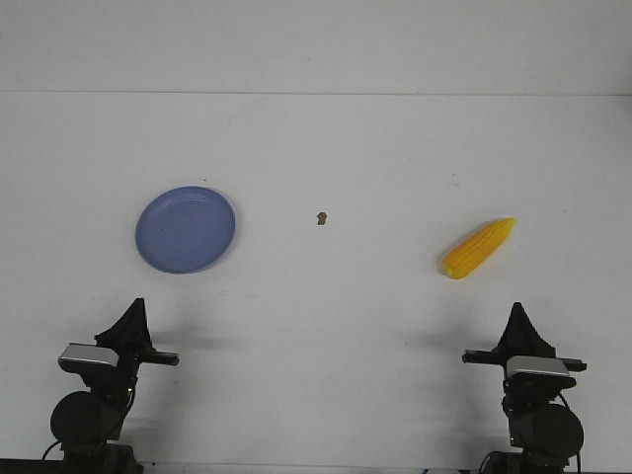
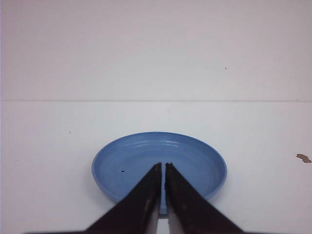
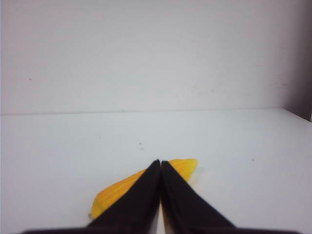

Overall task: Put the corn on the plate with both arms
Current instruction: 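Raise both grippers from rest toward the blue plate and yellow corn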

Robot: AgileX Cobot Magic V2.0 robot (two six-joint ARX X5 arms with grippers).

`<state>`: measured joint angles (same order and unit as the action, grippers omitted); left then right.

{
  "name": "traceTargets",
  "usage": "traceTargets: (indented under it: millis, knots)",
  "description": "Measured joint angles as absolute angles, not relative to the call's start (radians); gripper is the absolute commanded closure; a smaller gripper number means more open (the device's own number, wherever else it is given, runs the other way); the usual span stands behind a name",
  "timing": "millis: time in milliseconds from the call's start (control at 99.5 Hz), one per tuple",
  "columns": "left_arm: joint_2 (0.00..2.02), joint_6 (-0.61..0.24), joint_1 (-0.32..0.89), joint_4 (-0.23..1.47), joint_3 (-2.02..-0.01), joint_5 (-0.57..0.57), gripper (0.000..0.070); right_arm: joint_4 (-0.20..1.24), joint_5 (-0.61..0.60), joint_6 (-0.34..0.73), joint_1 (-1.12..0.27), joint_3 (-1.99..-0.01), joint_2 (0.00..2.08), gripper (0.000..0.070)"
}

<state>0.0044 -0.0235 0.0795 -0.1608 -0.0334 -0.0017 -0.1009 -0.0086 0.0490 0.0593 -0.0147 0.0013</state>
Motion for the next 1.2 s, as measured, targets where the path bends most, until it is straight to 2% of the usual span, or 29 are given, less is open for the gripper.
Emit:
traceTargets:
  millis: [623,814,965,1196]
  knots:
    - [0.004,-0.023,0.080,-0.165,-0.033,-0.002,0.0686,-0.102,-0.009,0.049,0.059,-0.015,0.001,0.0694]
    - [0.004,-0.035,0.080,-0.167,-0.036,-0.002,0.0686,-0.152,-0.008,0.049,0.059,-0.015,0.001,0.0694]
    - [0.015,-0.060,0.080,-0.049,-0.117,-0.003,0.0686,-0.189,-0.009,0.050,0.059,-0.027,0.001,0.0694]
    - [0.146,-0.110,0.079,0.141,-0.361,-0.056,0.0686,-0.007,-0.009,0.053,0.059,-0.223,0.020,0.0694]
